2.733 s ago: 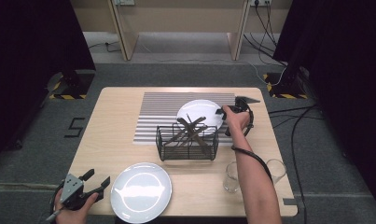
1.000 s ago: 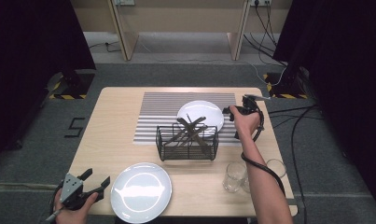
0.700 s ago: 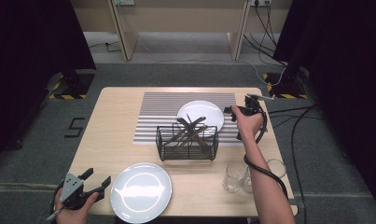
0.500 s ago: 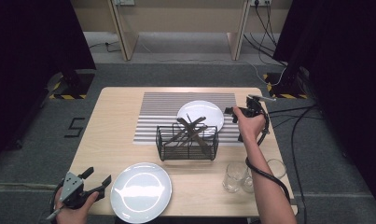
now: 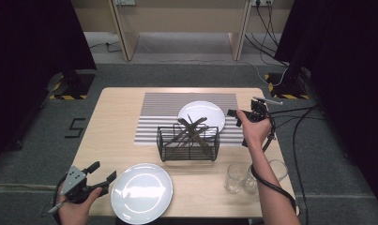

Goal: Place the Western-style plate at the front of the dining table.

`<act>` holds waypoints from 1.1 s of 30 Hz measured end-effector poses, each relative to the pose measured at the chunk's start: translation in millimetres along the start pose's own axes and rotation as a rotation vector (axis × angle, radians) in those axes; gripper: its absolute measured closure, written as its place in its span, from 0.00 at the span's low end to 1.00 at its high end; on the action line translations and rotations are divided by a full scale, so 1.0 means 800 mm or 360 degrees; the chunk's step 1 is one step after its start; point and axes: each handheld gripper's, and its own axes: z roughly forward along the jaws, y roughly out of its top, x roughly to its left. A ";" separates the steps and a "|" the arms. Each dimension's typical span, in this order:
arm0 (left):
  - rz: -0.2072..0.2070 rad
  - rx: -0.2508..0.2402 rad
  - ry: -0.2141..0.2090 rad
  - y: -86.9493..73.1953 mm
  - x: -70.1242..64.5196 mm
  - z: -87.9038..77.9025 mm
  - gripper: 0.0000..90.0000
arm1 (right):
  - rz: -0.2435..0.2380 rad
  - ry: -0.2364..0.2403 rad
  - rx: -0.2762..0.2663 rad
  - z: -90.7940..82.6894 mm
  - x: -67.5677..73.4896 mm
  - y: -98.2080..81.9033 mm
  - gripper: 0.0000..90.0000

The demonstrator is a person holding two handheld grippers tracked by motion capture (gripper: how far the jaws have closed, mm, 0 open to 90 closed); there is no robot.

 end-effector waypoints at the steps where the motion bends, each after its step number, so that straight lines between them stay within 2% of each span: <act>1: -0.0006 -0.0010 -0.0014 0.003 -0.001 0.002 0.25 | -0.0007 0.0001 -0.0021 -0.003 0.001 -0.001 0.55; 8: 0.0012 -0.0039 -0.0112 0.022 -0.011 0.019 0.24 | -0.0059 0.0028 -0.0067 -0.022 0.011 -0.007 0.54; 17: 0.0062 -0.0036 -0.0221 0.042 -0.026 0.040 0.23 | -0.0103 0.0058 -0.0098 -0.036 0.017 -0.018 0.54; 27: 0.0106 -0.0045 -0.0300 0.062 -0.038 0.060 0.21 | -0.0153 0.0091 -0.0159 -0.053 0.023 -0.033 0.55; 33: 0.0167 -0.0052 -0.0360 0.078 -0.047 0.072 0.23 | -0.0187 0.0104 -0.0191 -0.065 0.027 -0.043 0.56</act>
